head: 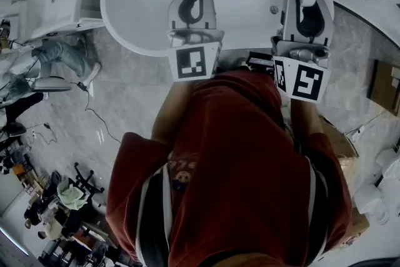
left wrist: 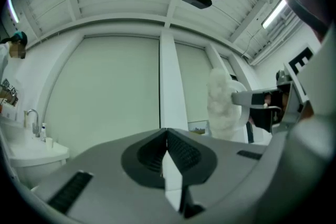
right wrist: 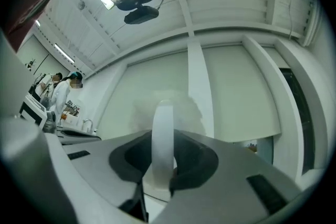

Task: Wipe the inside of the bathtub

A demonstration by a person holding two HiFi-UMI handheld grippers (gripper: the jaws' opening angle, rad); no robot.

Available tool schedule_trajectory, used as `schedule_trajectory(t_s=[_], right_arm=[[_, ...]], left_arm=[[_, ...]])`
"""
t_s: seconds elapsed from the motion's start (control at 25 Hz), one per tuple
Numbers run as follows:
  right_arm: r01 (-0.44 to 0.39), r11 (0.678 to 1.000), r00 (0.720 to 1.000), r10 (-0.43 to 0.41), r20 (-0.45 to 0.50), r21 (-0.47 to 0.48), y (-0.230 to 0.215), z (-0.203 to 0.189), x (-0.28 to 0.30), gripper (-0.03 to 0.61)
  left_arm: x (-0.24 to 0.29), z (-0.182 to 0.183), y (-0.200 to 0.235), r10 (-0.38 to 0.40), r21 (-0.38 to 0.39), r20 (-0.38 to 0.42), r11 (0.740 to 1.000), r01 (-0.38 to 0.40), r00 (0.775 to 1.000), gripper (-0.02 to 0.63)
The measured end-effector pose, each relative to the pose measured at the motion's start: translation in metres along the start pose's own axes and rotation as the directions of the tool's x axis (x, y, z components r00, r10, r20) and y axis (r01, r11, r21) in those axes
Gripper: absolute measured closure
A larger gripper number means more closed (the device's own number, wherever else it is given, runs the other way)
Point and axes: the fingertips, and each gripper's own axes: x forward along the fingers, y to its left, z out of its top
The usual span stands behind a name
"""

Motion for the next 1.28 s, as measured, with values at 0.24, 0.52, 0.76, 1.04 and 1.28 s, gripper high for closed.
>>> schedule_trajectory(t_s=[0.24, 0.52, 0.76, 1.04, 1.28], right_arm=[[0.034, 0.999, 0.999, -0.034, 0.006, -0.003, -0.002, -0.006, 0.01, 0.485], [-0.007, 1.0, 1.0, 0.007, -0.015, -0.009, 0.008, -0.014, 0.025, 0.485], [-0.032, 0.999, 0.999, 0.031, -0.025, -0.02, 0.01, -0.019, 0.032, 0.486], [-0.026, 0.999, 0.998, 0.025, -0.05, -0.028, 0.0, -0.028, 0.031, 0.485], [-0.023, 0.999, 0.998, 0.022, -0.059, -0.024, -0.004, -0.033, 0.04, 0.486]], left_arm=[[0.008, 0.022, -0.01, 0.011, 0.025, 0.06, 1.0, -0.013, 0.998, 0.597], [0.012, 0.029, -0.007, 0.022, 0.037, 0.061, 0.999, -0.025, 0.998, 0.597], [0.016, 0.028, -0.004, 0.031, -0.01, 0.06, 0.999, -0.03, 0.998, 0.597], [0.021, 0.025, -0.013, 0.026, 0.003, 0.067, 1.0, -0.027, 0.997, 0.597], [0.027, 0.02, -0.014, 0.028, -0.02, 0.046, 0.999, -0.027, 0.999, 0.597]])
